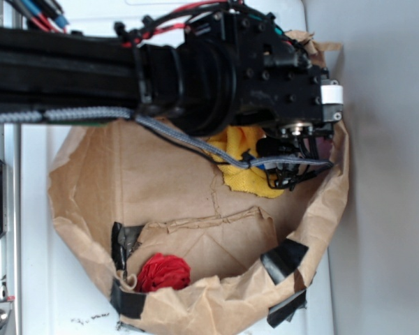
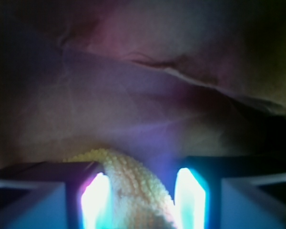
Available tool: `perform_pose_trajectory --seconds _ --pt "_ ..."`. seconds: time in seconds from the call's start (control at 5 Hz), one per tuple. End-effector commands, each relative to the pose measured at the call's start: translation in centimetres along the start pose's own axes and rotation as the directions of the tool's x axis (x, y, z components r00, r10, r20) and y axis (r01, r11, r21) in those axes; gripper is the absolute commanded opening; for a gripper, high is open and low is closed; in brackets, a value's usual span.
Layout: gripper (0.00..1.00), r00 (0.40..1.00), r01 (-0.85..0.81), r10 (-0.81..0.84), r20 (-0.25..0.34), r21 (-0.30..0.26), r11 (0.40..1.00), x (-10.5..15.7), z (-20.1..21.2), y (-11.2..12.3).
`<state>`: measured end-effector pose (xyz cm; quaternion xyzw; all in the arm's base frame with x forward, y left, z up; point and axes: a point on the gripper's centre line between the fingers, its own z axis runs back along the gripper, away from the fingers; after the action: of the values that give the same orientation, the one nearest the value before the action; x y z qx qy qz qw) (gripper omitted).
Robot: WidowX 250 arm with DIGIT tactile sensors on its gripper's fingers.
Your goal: Grab the yellow cloth.
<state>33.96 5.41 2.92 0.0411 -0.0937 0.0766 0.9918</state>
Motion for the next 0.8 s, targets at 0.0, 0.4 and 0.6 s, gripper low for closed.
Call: perform_pose_trajectory --seconds 0.0,0.4,0.6 --pt "0.0 0.997 0.052 -0.046 0.057 -0.118 0.992 -0.7 5.4 0.4" --pt "0.0 0.996 0.071 -0.049 0.069 -0.359 0.931 -3.7 11.7 2.3" --pt "0.0 0.993 0.115 -0.098 0.06 -0.451 0.885 -5.4 13.5 2.6"
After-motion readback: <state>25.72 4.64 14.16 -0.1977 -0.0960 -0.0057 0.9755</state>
